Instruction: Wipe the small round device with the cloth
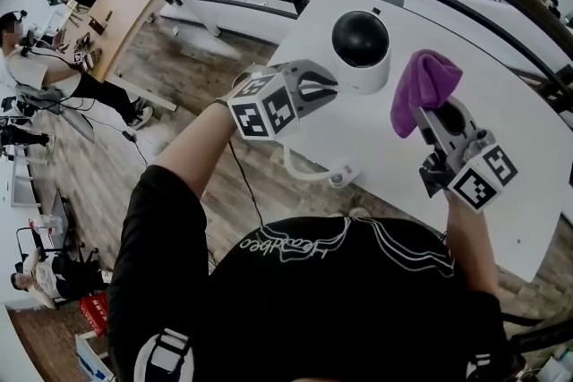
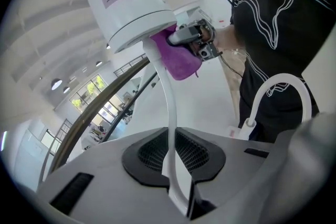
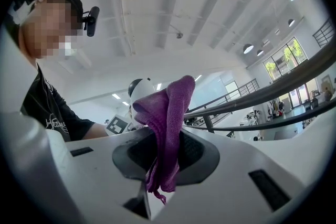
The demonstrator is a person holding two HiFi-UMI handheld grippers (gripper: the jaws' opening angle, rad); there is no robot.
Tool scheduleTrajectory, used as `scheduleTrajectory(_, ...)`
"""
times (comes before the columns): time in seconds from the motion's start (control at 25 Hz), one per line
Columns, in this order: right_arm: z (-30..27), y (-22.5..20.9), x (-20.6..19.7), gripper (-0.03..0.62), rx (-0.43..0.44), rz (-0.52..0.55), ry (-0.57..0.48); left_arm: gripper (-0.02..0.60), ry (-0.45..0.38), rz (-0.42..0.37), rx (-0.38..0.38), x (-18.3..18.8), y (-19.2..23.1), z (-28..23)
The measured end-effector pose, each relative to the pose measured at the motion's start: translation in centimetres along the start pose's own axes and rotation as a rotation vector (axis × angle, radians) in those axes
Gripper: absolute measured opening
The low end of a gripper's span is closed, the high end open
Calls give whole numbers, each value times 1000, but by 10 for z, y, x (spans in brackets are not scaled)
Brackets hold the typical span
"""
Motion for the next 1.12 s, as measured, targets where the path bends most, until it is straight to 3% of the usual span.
scheduleTrajectory(0.52,-36,2,74,66,181,363,-127,49,21,3,-4,2,2,0)
scheduleTrajectory(1.12,-63,12,86,66,337,457,-135,49,17,18,-18,-2,5,-2)
Point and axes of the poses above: the fingertips, and each gripper's own axes: z backward along the fingers, y to its left, x out of its top, the point moved 6 cm from there along z, backward along the fingers, and after that the axes turned 1 degree about y, right-handed, at the moved point
